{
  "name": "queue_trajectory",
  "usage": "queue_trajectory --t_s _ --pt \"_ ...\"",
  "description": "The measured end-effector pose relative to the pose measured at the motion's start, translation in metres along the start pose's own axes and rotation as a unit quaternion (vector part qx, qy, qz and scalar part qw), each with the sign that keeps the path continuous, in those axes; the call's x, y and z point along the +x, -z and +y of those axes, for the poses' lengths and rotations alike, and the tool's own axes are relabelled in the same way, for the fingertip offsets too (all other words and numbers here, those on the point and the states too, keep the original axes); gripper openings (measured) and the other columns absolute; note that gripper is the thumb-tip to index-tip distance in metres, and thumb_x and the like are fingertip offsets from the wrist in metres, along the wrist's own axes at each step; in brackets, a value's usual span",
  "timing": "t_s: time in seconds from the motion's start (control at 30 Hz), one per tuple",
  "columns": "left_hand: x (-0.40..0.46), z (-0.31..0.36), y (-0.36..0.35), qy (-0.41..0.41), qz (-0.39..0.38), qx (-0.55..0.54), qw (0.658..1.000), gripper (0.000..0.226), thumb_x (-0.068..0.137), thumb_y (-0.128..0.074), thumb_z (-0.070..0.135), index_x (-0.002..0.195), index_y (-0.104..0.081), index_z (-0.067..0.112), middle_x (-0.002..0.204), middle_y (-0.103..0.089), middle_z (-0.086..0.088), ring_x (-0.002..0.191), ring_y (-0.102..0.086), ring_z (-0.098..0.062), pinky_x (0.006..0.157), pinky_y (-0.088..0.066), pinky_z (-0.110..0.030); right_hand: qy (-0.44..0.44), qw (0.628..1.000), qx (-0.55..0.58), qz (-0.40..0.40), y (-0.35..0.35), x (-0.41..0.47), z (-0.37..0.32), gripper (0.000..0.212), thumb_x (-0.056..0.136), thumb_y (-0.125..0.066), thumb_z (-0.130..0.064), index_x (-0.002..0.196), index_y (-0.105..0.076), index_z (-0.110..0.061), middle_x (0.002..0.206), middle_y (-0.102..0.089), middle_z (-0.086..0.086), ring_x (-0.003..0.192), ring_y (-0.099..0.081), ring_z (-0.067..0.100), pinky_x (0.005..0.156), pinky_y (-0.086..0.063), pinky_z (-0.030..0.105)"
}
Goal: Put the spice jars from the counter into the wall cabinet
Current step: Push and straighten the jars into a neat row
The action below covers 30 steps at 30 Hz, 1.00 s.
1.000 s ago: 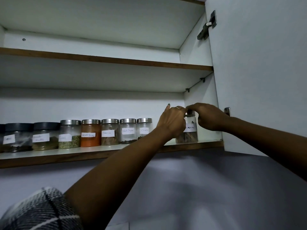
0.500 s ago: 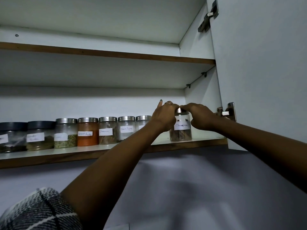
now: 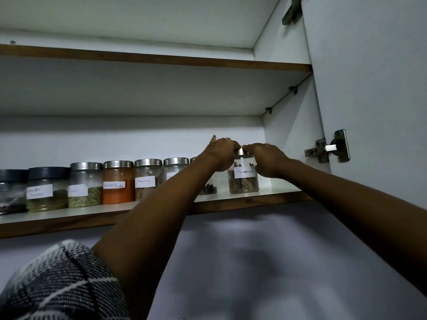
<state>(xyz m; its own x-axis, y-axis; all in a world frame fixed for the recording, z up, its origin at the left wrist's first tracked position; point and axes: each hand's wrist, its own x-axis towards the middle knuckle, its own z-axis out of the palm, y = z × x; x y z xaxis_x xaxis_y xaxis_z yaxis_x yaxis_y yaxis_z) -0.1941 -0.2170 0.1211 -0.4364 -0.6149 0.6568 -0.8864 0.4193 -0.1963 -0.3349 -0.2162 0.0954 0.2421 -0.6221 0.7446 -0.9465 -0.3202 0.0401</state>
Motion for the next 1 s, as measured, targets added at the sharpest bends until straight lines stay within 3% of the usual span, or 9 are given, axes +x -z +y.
queue_trajectory --t_s 0.23,0.43,0.67,0.77,0.87,1.0 --pt "0.002 -0.016 -0.013 0.027 -0.044 0.048 0.997 0.055 0.087 -0.042 -0.007 0.138 -0.044 0.013 0.141 -0.049 -0.009 0.136 -0.038 -0.025 0.118 0.002 -0.046 -0.008 0.997 -0.052 -0.049 -0.018 0.020 -0.009 0.052 0.084 -0.061 -0.012 0.132 -0.040 -0.013 0.132 -0.051 0.008 0.117 -0.051 0.029 0.093 -0.045 0.042" --pt "0.014 -0.035 -0.029 0.051 -0.075 0.098 0.991 0.060 0.091 -0.045 -0.003 0.146 -0.031 0.016 0.146 -0.044 -0.009 0.139 -0.035 -0.025 0.117 0.003 -0.052 -0.020 0.992 -0.097 -0.084 -0.037 0.040 -0.011 0.065 0.088 -0.058 -0.014 0.144 -0.024 -0.016 0.142 -0.044 0.004 0.126 -0.045 0.029 0.105 -0.029 0.050" --pt "0.025 -0.046 -0.043 0.053 -0.115 0.173 0.977 0.062 0.094 -0.045 0.003 0.150 -0.018 0.015 0.150 -0.038 -0.008 0.144 -0.026 -0.024 0.115 0.010 -0.052 -0.014 0.989 -0.124 -0.081 -0.055 0.056 -0.009 0.069 0.086 -0.059 -0.012 0.144 -0.022 -0.016 0.139 -0.045 0.003 0.124 -0.045 0.028 0.105 -0.024 0.050" --pt "0.022 -0.047 -0.045 0.046 -0.122 0.199 0.971 0.070 0.093 -0.045 0.001 0.151 -0.008 0.015 0.157 -0.025 -0.006 0.148 -0.013 -0.020 0.116 0.010 -0.052 -0.009 0.988 -0.114 -0.103 -0.059 0.057 -0.006 0.080 0.088 -0.059 -0.017 0.149 -0.008 -0.018 0.156 -0.021 0.004 0.134 -0.035 0.029 0.108 -0.019 0.055" --pt "0.015 -0.044 -0.049 0.035 -0.119 0.242 0.962 0.077 0.094 -0.047 0.011 0.152 0.003 0.012 0.161 -0.008 -0.005 0.149 -0.005 -0.020 0.117 0.008 -0.052 -0.012 0.989 -0.073 -0.129 -0.065 0.053 -0.006 0.092 0.087 -0.061 -0.034 0.150 0.004 -0.018 0.160 0.003 0.003 0.144 -0.014 0.027 0.111 -0.011 0.057" --pt "0.004 -0.040 -0.050 0.015 -0.048 0.237 0.970 0.082 0.092 -0.052 0.018 0.151 0.003 0.006 0.161 -0.008 -0.009 0.149 -0.007 -0.023 0.118 0.007 -0.048 -0.034 0.995 -0.010 -0.098 -0.065 0.043 -0.007 0.089 0.088 -0.060 -0.032 0.149 0.002 -0.017 0.160 0.002 0.003 0.146 -0.005 0.028 0.113 -0.009 0.053"
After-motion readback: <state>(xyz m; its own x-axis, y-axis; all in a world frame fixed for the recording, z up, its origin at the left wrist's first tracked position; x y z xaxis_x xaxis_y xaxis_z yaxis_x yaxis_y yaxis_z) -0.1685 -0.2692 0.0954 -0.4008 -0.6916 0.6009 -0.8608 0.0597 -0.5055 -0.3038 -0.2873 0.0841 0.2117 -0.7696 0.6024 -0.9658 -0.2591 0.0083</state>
